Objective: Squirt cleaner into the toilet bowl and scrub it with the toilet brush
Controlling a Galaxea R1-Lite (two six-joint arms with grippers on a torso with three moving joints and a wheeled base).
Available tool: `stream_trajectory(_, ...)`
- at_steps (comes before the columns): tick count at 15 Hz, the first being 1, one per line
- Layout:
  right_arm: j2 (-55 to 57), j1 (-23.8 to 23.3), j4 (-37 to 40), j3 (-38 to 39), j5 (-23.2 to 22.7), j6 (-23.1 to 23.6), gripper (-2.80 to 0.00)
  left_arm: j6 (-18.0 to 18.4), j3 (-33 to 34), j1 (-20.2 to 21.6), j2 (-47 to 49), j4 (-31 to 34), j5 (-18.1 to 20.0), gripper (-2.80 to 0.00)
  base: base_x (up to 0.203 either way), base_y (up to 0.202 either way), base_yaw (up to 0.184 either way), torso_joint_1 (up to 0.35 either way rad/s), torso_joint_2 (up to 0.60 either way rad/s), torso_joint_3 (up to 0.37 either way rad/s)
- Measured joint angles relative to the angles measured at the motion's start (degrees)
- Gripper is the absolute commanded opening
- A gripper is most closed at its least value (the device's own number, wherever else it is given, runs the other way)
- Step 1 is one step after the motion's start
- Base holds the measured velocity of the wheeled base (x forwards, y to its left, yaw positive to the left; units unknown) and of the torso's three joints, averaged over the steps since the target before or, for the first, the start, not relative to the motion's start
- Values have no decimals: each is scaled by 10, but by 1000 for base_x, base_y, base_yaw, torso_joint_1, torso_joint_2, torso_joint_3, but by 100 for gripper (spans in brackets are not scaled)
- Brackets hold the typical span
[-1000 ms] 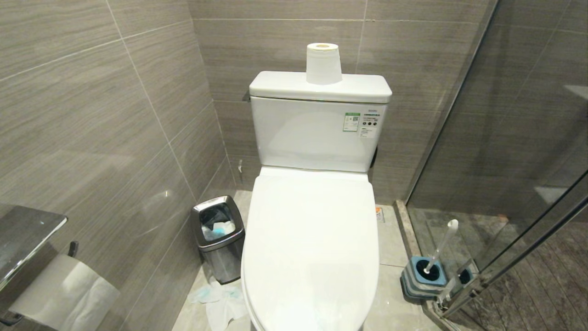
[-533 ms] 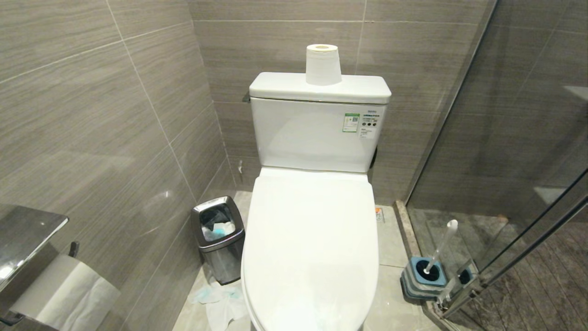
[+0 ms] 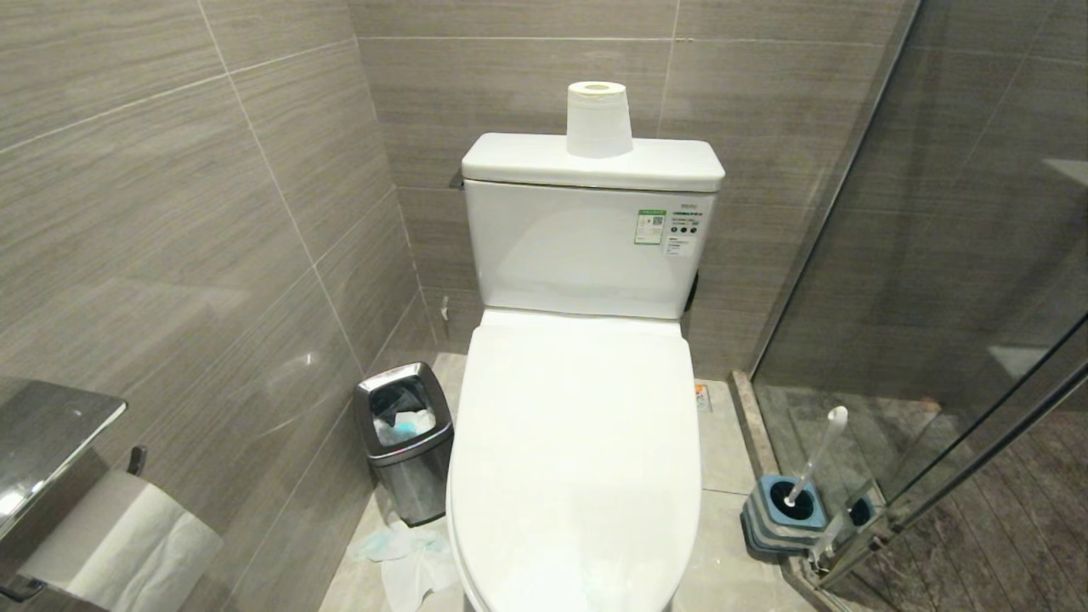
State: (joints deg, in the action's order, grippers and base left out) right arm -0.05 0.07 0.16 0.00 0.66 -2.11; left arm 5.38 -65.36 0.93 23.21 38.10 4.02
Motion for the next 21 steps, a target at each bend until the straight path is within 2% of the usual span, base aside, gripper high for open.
stream_trajectory(3,0,0,0,0,0,0,-280,31,44,-12,-58,-4,-2,-280,0,0,0,0,0,0)
stream_trajectory(6,0,0,0,0,0,0,-280,37,64,-16,-110,-3,0,-280,0,0,0,0,0,0)
stream_trajectory(10,0,0,0,0,0,0,-280,71,82,-9,-192,-2,28,-280,0,0,0,0,0,0)
stream_trajectory(15,0,0,0,0,0,0,-280,75,94,-8,-228,-7,29,-280,0,0,0,0,0,0)
stream_trajectory(18,0,0,0,0,0,0,-280,73,179,-8,-231,-56,24,-280,0,0,0,0,0,0)
stream_trajectory(21,0,0,0,0,0,0,-280,73,309,-8,-232,-160,15,-280,0,0,0,0,0,0)
